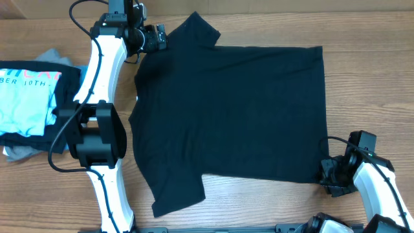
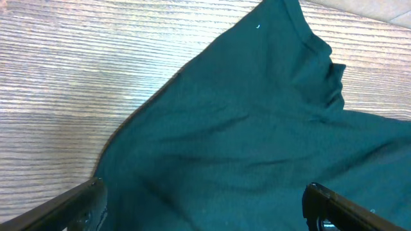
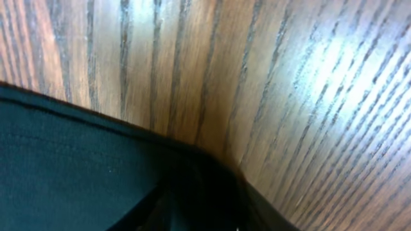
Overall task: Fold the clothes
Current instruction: 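Grasp the lower right hem with the right gripper and pull rightward, then release the shoulder and move the left gripper down to the lower left hem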
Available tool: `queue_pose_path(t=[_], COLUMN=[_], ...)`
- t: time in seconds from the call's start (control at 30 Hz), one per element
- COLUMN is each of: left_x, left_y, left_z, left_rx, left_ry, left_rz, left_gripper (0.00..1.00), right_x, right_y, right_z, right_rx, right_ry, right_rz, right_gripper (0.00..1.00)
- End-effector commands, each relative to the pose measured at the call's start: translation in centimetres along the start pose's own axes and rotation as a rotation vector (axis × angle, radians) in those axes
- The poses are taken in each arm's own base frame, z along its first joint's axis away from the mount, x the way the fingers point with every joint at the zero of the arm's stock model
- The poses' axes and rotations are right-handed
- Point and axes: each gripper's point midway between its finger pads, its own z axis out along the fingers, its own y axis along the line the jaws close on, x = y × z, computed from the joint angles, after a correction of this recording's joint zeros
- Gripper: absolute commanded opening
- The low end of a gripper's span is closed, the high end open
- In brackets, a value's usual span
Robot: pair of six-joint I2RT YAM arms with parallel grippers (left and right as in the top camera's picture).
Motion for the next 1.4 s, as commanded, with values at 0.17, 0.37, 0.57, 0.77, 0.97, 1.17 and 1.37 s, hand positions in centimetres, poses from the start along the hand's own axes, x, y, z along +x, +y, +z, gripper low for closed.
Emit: queue_pose_path(t=[0.17,0.37,0.57,0.77,0.97,1.17,1.37], left_x=[-1.0,-1.0,-1.0,-1.0,-1.0,-1.0,-1.0], left_y=[-0.7,-0.7,-0.7,-0.6,-0.6,-0.6,-0.7], left_z=[-1.4,-1.4,-1.4,-1.4,-1.4,-1.4,-1.4], left_rx=[0.012,0.012,0.012,0.012,0.012,0.012,0.012], left_ry=[-0.033,-0.033,-0.033,-0.034,-0.034,-0.034,-0.034], left_rz=[-0.004,-0.004,-0.004,-0.005,-0.005,-0.005,-0.005], left_gripper=[1.00,1.00,1.00,1.00,1.00,1.00,1.00], right_x=[0.2,0.2,-0.1,0.3,0.1,0.0,0.0], right_y=[-0.1,-0.2,0.2,0.6,0.9,1.0,1.0], right_z=[0.2,0.2,0.2,0.1,0.1,0.1,0.1], right_rx=[0.001,0.003,-0.012,-0.037,-0.046,-0.050,-0.051], right_ry=[0.007,0.008,-0.004,0.015,0.007,0.003,0.003], right_rz=[-0.024,-0.025,-0.091,-0.135,-0.136,-0.136,-0.128], right_gripper=[0.26,0.15,0.04,0.04,0.04,0.04,0.12])
